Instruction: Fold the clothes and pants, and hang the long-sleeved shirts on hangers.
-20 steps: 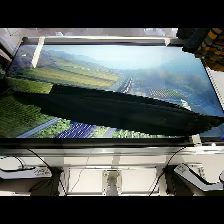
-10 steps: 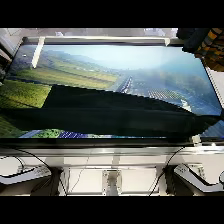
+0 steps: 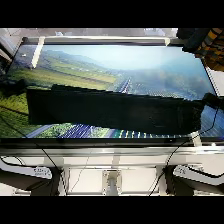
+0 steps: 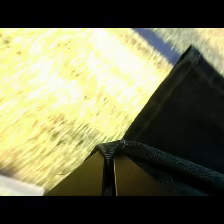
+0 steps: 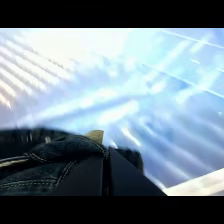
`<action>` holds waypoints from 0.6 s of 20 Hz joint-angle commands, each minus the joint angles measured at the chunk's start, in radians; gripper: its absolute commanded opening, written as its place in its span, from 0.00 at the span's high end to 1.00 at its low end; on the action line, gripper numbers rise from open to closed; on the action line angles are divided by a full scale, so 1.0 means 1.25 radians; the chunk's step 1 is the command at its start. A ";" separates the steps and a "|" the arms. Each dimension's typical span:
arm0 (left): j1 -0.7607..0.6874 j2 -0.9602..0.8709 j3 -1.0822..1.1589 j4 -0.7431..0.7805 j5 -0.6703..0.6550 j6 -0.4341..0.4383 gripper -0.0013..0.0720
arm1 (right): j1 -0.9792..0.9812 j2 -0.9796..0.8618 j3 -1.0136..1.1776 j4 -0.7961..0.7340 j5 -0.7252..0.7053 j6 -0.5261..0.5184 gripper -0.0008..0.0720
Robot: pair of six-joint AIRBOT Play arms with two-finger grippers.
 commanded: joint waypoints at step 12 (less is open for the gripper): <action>-0.119 -0.110 0.011 -0.030 0.290 0.005 0.58 | 0.029 -0.111 0.001 0.017 -0.172 0.138 0.91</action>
